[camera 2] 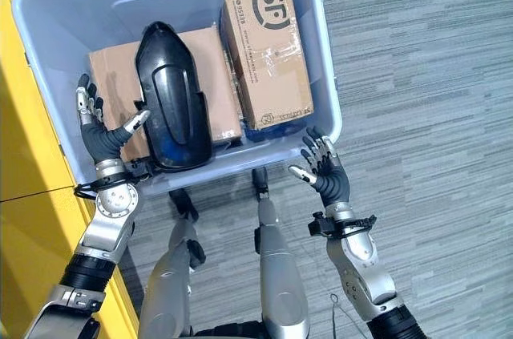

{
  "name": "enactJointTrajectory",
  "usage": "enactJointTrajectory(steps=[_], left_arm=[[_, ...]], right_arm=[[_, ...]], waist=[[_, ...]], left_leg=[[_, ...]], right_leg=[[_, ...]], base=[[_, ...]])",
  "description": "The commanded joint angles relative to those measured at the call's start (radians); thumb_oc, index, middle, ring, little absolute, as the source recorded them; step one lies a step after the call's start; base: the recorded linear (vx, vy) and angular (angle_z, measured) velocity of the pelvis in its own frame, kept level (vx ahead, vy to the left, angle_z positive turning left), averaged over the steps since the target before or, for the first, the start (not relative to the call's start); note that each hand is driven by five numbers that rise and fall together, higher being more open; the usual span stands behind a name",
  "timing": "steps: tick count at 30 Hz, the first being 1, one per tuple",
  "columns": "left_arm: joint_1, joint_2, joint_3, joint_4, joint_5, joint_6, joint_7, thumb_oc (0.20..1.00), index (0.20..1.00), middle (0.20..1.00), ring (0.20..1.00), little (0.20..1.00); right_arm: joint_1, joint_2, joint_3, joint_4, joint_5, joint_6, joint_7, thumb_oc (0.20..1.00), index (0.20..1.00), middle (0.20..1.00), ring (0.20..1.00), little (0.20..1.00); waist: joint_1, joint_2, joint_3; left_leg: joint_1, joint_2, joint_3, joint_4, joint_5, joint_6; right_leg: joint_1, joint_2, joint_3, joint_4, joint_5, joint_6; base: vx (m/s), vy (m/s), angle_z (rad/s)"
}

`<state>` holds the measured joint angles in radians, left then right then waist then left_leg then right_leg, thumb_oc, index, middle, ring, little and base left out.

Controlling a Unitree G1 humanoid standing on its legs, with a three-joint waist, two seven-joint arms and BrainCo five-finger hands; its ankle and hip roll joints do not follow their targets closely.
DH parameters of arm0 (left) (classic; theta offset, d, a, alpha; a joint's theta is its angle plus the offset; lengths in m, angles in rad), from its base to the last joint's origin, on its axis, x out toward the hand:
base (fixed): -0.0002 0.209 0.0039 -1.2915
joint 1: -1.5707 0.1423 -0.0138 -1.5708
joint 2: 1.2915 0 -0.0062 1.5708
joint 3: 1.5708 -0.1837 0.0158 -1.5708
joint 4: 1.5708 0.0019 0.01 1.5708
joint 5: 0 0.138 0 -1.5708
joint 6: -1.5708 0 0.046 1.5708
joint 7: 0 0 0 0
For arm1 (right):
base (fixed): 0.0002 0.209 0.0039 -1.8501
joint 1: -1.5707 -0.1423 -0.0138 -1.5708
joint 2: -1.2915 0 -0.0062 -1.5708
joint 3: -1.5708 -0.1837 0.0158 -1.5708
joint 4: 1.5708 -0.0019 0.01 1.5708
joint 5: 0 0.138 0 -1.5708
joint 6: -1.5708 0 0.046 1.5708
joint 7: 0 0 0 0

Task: Move parts from the plastic box to the shelf.

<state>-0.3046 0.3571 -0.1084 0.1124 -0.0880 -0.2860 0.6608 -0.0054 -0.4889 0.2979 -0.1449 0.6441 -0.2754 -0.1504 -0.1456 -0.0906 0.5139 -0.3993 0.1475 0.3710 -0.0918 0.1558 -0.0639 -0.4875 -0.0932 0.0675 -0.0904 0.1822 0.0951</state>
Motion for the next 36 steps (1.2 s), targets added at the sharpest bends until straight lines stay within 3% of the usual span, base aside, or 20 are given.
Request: enactJointTrajectory(steps=[1,14,24,36], left_arm=[[0.002,0.027,0.023,0.020,0.010,-0.021,-0.006,1.000,1.000,1.000,1.000,1.000],[0.001,0.020,0.016,0.236,0.024,0.043,0.039,1.000,1.000,1.000,1.000,1.000],[-0.096,-0.007,-0.059,0.429,0.081,0.102,0.127,1.000,1.000,1.000,1.000,1.000],[-0.238,-0.046,-0.101,0.667,0.008,0.124,0.183,1.000,1.000,1.000,1.000,1.000]], right_arm=[[-0.033,-0.014,-0.024,-0.064,0.000,-0.064,-0.007,1.000,1.000,1.000,1.000,1.000],[-0.038,-0.022,-0.005,-0.056,0.014,-0.073,-0.010,1.000,1.000,1.000,1.000,1.000],[-0.083,-0.029,0.050,-0.044,0.016,-0.086,-0.046,1.000,1.000,1.000,1.000,1.000],[-0.113,-0.043,0.107,-0.035,0.030,-0.100,-0.071,1.000,1.000,1.000,1.000,1.000]], waist=[[0.005,-0.041,-0.008],[0.001,-0.047,0.006],[-0.021,-0.060,0.006],[-0.053,-0.075,0.006]], left_leg=[[0.017,0.071,-0.084,0.030,0.029,-0.085],[-0.023,0.072,-0.086,0.038,0.033,-0.085],[-0.045,0.076,-0.088,0.043,0.011,-0.092],[-0.057,0.083,-0.077,0.052,0.009,-0.091]], right_leg=[[-0.010,-0.105,-0.041,0.079,0.033,0.106],[-0.052,-0.097,-0.038,0.089,0.034,0.101],[-0.089,-0.088,-0.025,0.105,0.017,0.103],[-0.121,-0.076,-0.010,0.123,0.018,0.101]], base=[[0.00,0.000,0.00],[0.00,0.000,0.00],[0.02,0.000,-0.02],[0.00,-0.003,-0.02]])
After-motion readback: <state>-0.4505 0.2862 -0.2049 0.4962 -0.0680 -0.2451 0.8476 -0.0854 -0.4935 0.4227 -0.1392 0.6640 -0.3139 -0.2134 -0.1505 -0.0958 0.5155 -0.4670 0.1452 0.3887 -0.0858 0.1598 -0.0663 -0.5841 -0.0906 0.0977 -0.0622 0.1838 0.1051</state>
